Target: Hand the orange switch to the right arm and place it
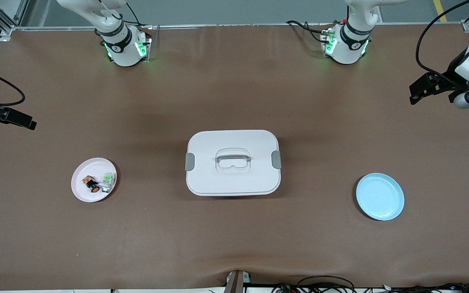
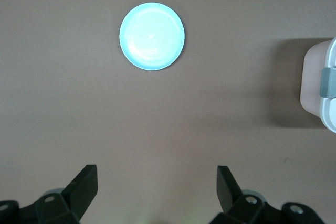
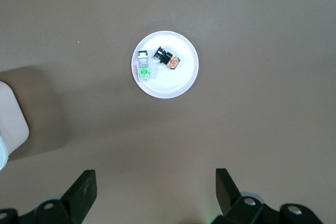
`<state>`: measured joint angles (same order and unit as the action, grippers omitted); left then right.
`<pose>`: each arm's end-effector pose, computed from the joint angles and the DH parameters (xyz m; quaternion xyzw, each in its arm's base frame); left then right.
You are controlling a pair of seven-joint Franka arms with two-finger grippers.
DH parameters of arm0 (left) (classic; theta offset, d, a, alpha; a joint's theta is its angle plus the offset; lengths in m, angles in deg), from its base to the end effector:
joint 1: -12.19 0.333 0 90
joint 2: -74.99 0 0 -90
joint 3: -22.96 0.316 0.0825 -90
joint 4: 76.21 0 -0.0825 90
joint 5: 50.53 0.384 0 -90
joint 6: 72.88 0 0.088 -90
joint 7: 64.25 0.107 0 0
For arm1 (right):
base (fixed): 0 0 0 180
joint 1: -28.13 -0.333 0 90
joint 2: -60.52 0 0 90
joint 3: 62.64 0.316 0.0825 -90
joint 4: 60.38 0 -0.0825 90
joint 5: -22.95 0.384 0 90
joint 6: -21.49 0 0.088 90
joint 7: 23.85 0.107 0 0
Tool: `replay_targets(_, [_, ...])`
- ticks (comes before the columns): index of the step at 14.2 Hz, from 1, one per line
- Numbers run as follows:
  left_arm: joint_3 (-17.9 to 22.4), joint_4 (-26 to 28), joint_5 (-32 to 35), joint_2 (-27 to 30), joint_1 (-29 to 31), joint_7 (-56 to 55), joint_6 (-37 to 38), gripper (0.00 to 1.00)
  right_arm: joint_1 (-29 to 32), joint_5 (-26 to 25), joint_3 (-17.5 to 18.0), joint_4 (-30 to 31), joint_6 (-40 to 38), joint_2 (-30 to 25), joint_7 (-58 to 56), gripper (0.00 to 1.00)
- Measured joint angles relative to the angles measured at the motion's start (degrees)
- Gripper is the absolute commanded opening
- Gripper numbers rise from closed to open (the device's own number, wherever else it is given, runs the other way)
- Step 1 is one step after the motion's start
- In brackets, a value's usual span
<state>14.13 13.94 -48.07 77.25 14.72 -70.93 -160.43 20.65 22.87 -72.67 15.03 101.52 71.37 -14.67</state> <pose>0.5353 -0.0561 0.6409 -0.9997 -0.0042 0.0004 0.0247 0.5932 -0.0153 0.6208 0.9933 -0.1015 -0.0518 0.0202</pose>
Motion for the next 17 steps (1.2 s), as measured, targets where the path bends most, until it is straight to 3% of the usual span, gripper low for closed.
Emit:
replay_targets(1, [0.0, 0.0, 0.0, 0.0, 0.0, 0.0, 0.0, 1.0, -2.6, 0.0, -2.6, 0.0, 0.0, -0.1, -0.5, 1.0])
replay_targets(3, [0.0, 0.0, 0.0, 0.1, 0.0, 0.0, 0.1, 1.0, -3.4, 0.0, -3.7, 0.0, 0.0, -0.1, -0.6, 1.0])
replay_targets(5, [0.0, 0.0, 0.0, 0.2, 0.0, 0.0, 0.1, 1.0, -1.0, 0.9, -2.3, -0.1, 0.0, -0.3, -0.6, 1.0])
replay_targets(7, [0.0, 0.0, 0.0, 0.3, 0.0, 0.0, 0.2, 1.0, 4.3, 6.3, -0.1, -0.2, -0.3, -1.0, -0.8, 1.0])
replay_targets(9, [0.0, 0.1, 0.0, 0.3, 0.0, 0.0, 0.2, 1.0, 7.3, 8.4, 0.2, -0.2, -1.2, -1.9, -2.3, 1.0])
replay_targets(17, [0.0, 0.2, 0.0, 0.3, 0.0, 0.0, 0.2, 1.0, 7.8, 5.4, 2.1, 6.9, 3.5, -7.1, -7.2, 1.0])
